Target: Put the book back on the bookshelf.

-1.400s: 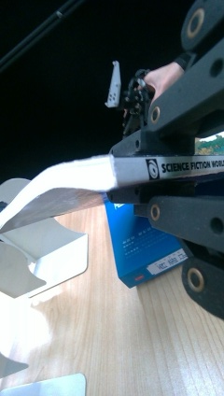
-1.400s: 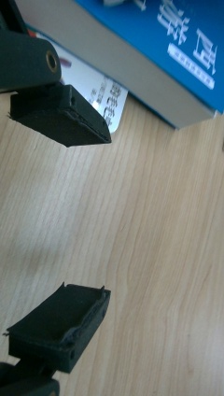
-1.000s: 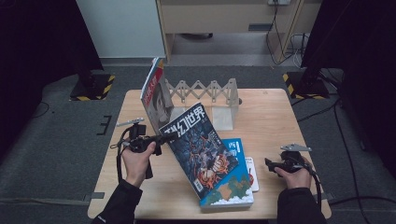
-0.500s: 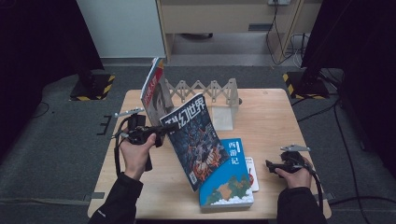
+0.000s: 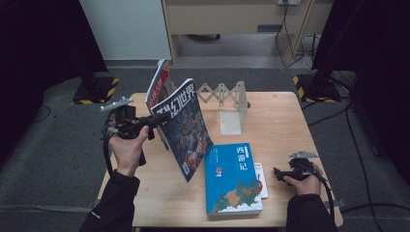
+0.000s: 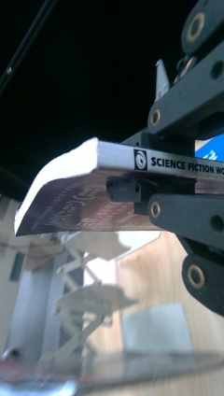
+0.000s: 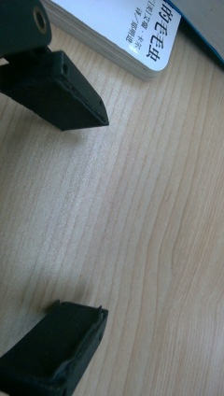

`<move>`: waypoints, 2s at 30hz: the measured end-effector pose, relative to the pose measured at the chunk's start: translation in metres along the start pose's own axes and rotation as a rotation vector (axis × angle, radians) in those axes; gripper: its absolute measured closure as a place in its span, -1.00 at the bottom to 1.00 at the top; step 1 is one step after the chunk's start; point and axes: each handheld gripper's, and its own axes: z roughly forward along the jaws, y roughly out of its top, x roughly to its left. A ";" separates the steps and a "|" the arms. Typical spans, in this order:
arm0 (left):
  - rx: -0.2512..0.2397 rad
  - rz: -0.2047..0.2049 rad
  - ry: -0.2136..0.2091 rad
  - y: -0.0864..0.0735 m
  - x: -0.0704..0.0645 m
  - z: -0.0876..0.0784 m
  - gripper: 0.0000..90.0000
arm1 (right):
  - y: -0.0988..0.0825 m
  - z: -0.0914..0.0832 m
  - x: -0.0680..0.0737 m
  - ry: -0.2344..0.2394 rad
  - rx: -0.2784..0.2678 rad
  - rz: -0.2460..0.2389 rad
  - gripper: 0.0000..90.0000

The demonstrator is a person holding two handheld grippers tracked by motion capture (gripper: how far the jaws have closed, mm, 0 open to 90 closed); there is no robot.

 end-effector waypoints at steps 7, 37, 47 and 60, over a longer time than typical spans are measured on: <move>-0.042 0.061 0.116 0.013 0.004 -0.004 0.82 | -0.004 0.003 0.000 0.007 -0.042 -0.002 -0.97; -0.090 0.142 0.417 0.026 0.028 0.070 0.82 | -0.005 0.005 0.000 0.000 -0.054 -0.007 -0.99; -0.089 0.154 0.455 0.021 0.033 0.083 0.82 | -0.005 0.005 0.000 0.000 -0.054 -0.004 -0.99; -0.059 0.182 0.480 0.016 0.033 0.082 0.82 | -0.005 0.005 0.000 0.000 -0.054 -0.005 -0.99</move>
